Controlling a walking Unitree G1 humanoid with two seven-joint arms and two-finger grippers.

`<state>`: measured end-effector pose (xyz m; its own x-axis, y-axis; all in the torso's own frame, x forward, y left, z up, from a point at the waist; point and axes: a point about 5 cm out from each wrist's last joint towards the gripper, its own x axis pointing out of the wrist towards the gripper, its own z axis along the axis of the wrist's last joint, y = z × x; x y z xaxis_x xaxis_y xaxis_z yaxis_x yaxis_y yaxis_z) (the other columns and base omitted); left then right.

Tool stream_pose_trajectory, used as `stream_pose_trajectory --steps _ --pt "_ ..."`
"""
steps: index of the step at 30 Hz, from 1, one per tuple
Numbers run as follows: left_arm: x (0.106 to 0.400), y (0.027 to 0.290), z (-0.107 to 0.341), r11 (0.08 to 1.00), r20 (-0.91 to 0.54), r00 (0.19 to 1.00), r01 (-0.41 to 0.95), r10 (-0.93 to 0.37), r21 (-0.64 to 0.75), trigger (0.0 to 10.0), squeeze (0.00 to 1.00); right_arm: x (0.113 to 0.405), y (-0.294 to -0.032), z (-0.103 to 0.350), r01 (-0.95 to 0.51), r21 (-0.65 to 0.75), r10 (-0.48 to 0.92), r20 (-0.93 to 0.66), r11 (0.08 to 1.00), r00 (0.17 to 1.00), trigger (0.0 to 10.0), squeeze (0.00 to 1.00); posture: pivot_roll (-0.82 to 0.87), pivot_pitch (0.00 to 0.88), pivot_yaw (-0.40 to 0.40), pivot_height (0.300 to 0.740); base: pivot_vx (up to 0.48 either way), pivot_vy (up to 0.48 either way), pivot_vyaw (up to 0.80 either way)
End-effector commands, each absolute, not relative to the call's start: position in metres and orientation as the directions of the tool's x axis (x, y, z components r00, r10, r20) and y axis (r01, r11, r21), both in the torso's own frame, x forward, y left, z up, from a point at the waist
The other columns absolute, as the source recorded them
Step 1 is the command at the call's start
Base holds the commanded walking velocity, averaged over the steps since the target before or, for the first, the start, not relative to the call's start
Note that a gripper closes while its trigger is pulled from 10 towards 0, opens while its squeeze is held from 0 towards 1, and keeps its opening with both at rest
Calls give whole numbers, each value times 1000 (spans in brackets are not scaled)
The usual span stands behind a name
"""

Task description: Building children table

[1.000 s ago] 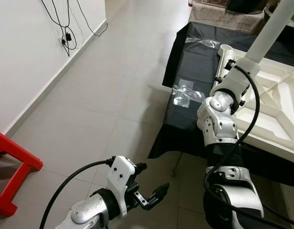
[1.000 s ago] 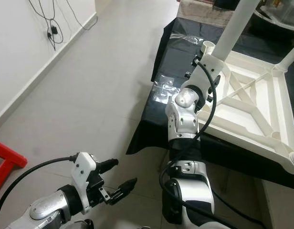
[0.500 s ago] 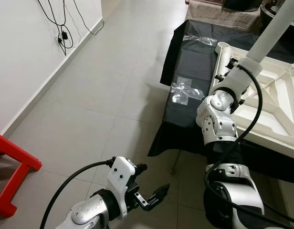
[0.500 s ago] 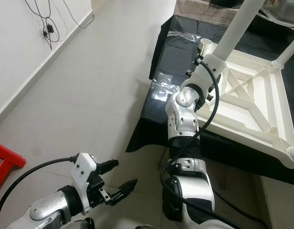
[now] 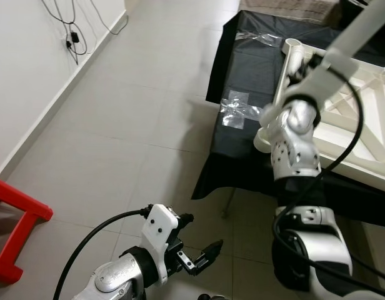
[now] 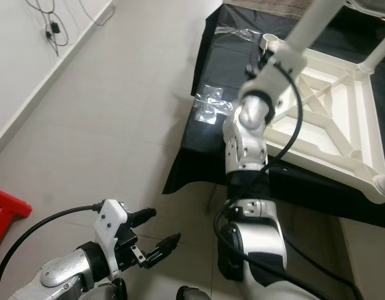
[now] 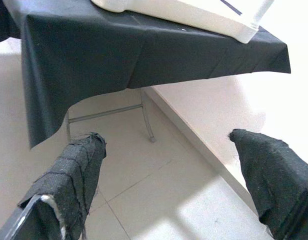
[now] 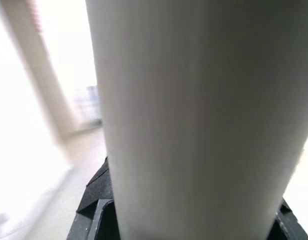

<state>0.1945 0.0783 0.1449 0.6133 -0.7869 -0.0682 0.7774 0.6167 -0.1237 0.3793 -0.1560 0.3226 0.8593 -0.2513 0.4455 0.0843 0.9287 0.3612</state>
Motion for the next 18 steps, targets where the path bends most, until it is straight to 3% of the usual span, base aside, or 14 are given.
stream_pose_trajectory --steps 1,5,7,8,10,14,15,18 --pt "193 76 140 610 -82 605 781 -792 -133 10000 0 384 -150 309 -41 358 -115 406 933 907 10000 0 95 204 -117 740 0 0 0" --pt "194 75 140 611 -80 606 781 -792 -127 10000 0 388 -160 298 -102 337 -32 372 936 928 10000 0 94 198 -122 740 0 0 0" --pt "197 76 140 626 -78 621 770 -780 -122 10000 0 382 -156 303 -281 420 99 404 863 909 10000 0 94 190 -124 740 0 0 0" --pt "197 76 140 626 -78 621 770 -780 -122 10000 0 382 -156 303 -281 420 99 404 863 909 10000 0 94 190 -124 740 0 0 0" --pt "209 80 143 686 -71 683 721 -727 -94 10000 0 373 -147 304 -421 424 227 436 802 871 10000 0 96 177 -127 740 0 0 0" --pt "219 83 145 725 -68 722 686 -689 -65 10000 0 368 -143 302 -471 407 281 444 783 851 10000 0 98 168 -125 740 0 0 0" --pt "229 85 149 759 -62 757 650 -650 -35 10000 1000 360 -137 298 -533 381 351 450 756 821 10000 0 98 160 -125 740 0 0 0" --pt "246 86 160 789 -53 792 610 -608 67 10000 1000 344 -126 286 -619 322 470 432 716 769 10000 0 96 147 -121 740 0 0 0"
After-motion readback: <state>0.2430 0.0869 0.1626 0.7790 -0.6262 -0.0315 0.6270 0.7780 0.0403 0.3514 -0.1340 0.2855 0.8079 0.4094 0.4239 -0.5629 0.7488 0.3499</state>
